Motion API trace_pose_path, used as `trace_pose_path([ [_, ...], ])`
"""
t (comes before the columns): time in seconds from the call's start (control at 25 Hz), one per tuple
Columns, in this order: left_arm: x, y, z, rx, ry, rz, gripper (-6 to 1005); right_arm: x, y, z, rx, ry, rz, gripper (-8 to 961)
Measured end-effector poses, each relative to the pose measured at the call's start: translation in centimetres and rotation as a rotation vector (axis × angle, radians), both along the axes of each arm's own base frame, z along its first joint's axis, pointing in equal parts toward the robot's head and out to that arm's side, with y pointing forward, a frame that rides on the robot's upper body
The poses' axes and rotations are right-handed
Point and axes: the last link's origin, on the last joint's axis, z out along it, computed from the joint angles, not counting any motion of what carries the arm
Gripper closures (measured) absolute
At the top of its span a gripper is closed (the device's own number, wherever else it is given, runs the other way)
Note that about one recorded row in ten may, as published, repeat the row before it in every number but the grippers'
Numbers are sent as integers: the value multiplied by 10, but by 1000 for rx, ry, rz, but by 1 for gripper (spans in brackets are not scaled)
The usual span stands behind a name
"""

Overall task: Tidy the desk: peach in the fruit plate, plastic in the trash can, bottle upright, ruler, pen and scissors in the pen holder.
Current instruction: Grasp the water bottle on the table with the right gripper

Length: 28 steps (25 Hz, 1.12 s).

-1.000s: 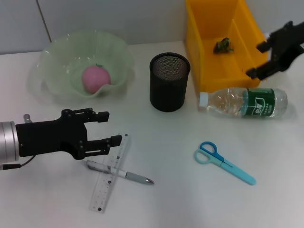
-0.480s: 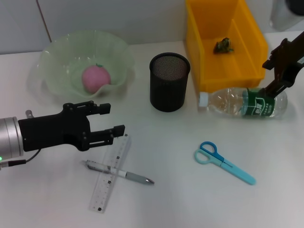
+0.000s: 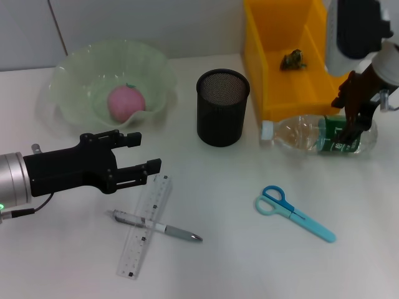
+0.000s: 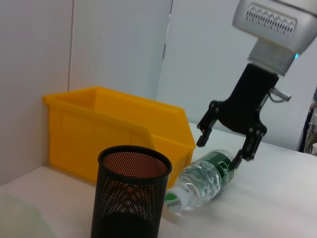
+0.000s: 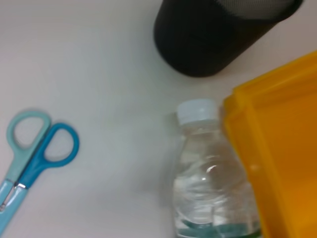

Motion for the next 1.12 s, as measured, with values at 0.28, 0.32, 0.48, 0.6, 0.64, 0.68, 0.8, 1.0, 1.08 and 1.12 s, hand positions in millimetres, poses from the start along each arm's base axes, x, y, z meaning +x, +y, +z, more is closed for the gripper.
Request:
trace_pose_path([
  [0.28, 0, 0, 0, -5, -6, 12, 274, 10, -1, -17, -19, -37, 11, 179],
  [0.32, 0, 0, 0, -5, -6, 12, 274, 13, -3, -21, -26, -43, 9, 179],
  [0.48, 0, 0, 0, -6, -6, 11, 274, 14, -4, -27, -36, -45, 12, 179],
  [0.6, 1, 0, 1, -7, -7, 11, 274, 13, -7, -32, -46, -40, 12, 179],
  [0.64, 1, 0, 1, -7, -7, 10, 274, 12, -8, -32, -47, -39, 12, 179],
  [0.68, 1, 0, 1, -7, -8, 9, 274, 12, -8, -33, -48, -38, 11, 179],
  [0.8, 1, 0, 2, -9, -9, 12, 274, 13, -9, -34, -51, -37, 8, 178],
  [1.0, 1, 0, 3, -9, -8, 12, 274, 14, -10, -36, -54, -34, 1, 178],
  [1.08, 1, 0, 3, -9, -8, 12, 274, 14, -11, -37, -57, -32, -1, 178],
  [1.12, 1, 0, 3, -9, -8, 12, 274, 14, -11, -38, -57, -31, -2, 178],
])
